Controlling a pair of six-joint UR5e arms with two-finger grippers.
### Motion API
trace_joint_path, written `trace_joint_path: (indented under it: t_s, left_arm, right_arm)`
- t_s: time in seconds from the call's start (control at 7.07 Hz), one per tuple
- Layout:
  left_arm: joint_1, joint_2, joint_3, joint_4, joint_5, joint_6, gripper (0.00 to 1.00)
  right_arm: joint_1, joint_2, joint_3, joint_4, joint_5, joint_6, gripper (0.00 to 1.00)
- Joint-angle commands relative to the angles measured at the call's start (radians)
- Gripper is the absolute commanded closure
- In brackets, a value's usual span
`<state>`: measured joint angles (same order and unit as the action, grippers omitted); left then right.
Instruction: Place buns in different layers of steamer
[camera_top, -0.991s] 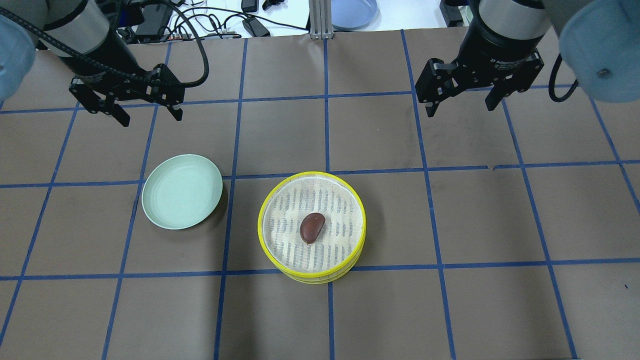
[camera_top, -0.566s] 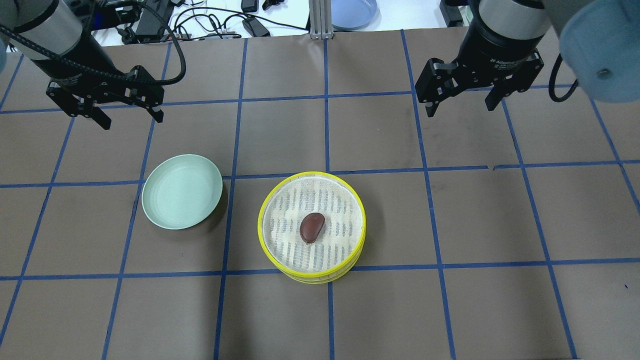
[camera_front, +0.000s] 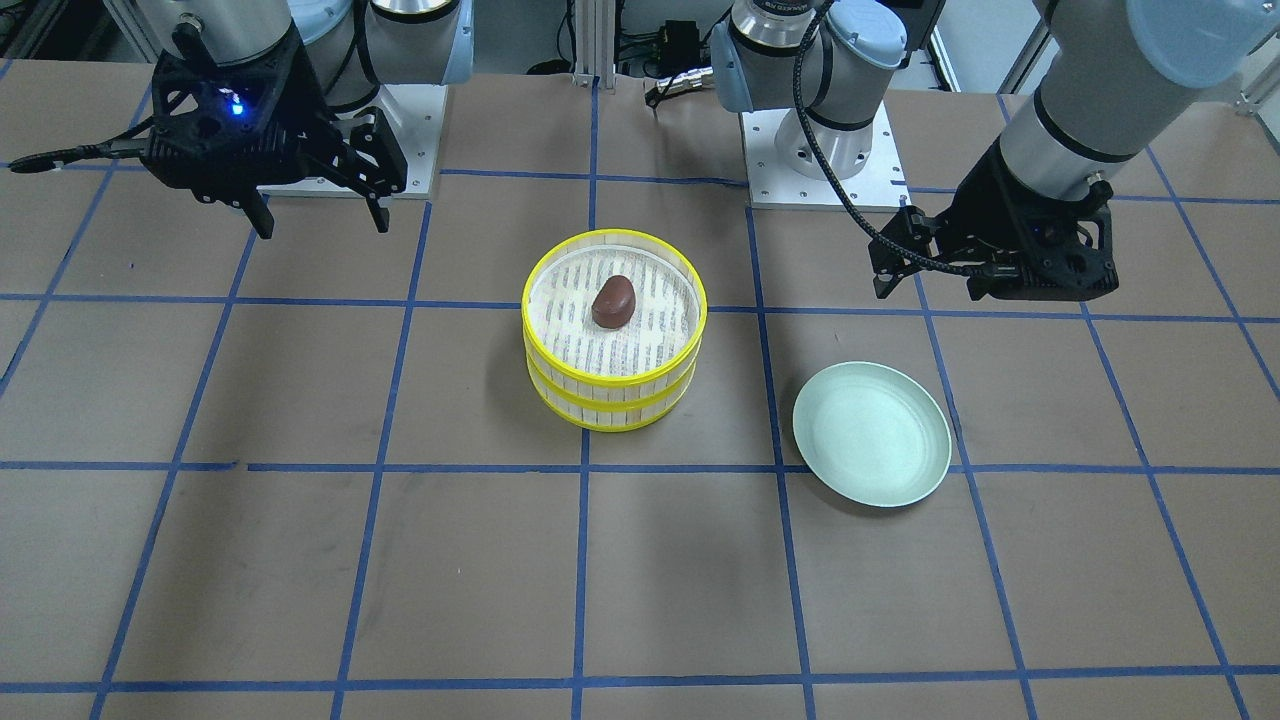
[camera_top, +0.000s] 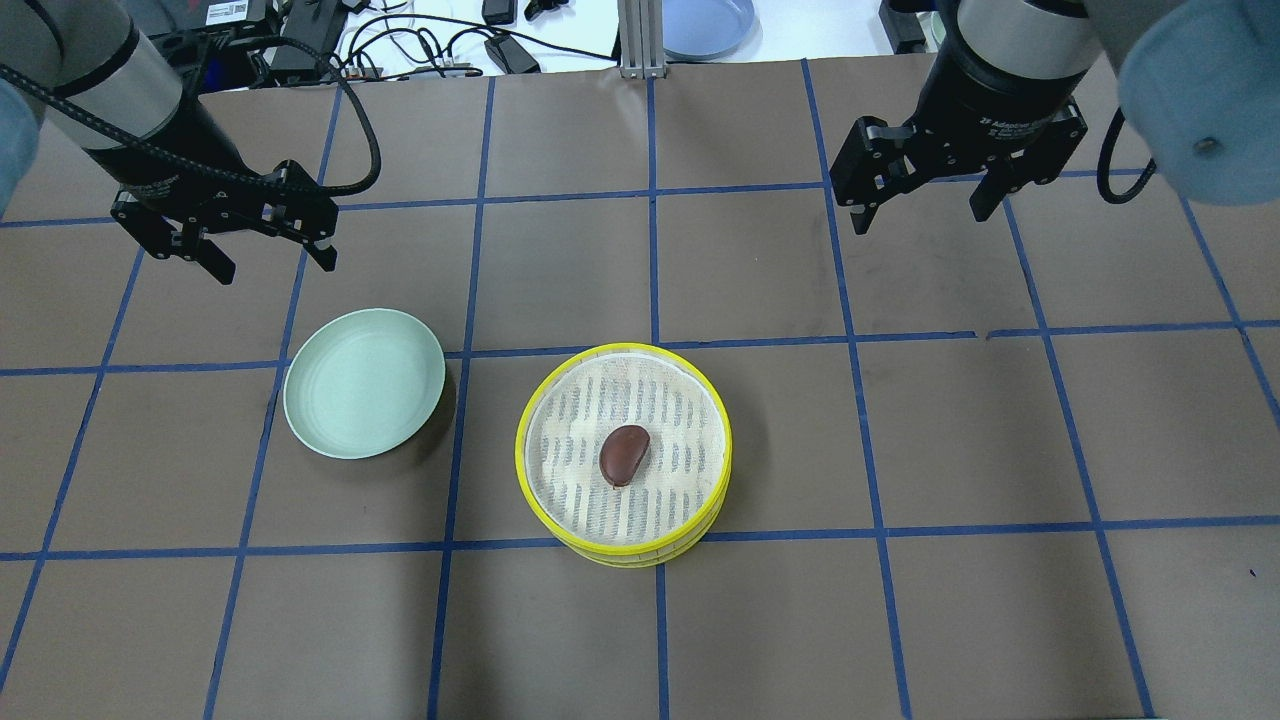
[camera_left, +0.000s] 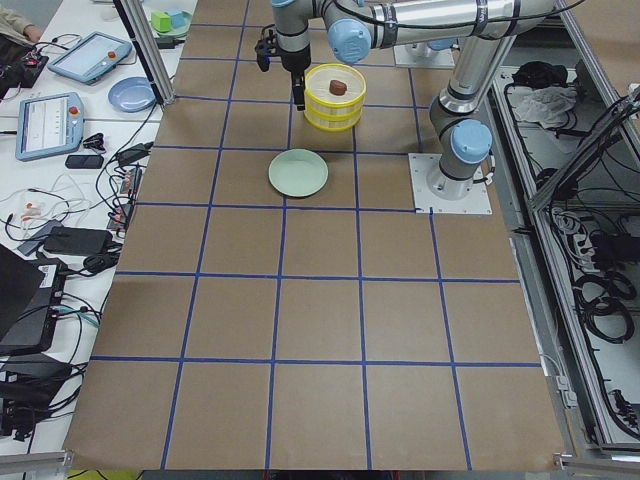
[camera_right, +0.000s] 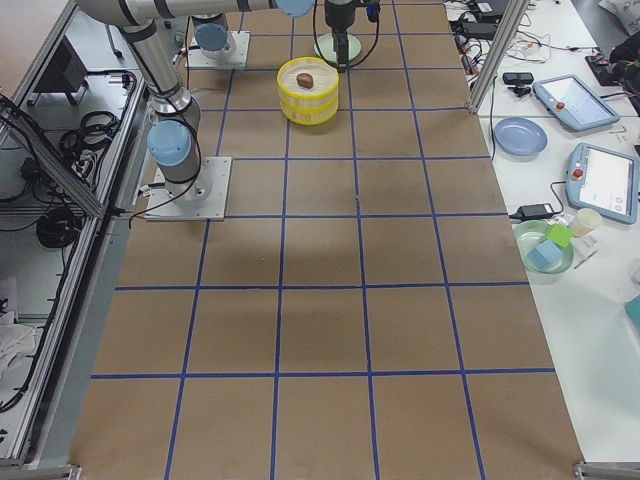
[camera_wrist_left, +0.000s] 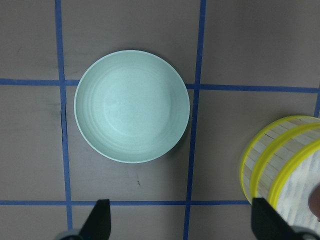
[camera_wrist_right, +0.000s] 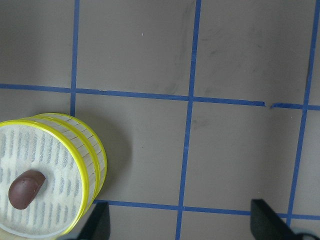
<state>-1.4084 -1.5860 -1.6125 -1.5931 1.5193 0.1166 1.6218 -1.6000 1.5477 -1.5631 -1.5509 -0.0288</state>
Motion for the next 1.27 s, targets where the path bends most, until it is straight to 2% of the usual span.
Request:
trace_joint_path:
  t_s: [0.0,0.42,1.13]
  left_arm:
    - [-0.014,0.007,0.002,0.002,-0.002,-0.014,0.0]
    - [-0.105,0.004,0.032,0.042,0.036,-0.064,0.0]
    - [-0.15,0.004,0.031,0.116,0.036,-0.064,0.0]
  right_arm:
    - [0.0,0.0,0.0,0.0,0.0,0.0,0.0]
    - [0.001,0.0,0.0,0.0,0.0,0.0,0.0]
    - [0.0,0.0,0.0,0.0,0.0,0.0,0.0]
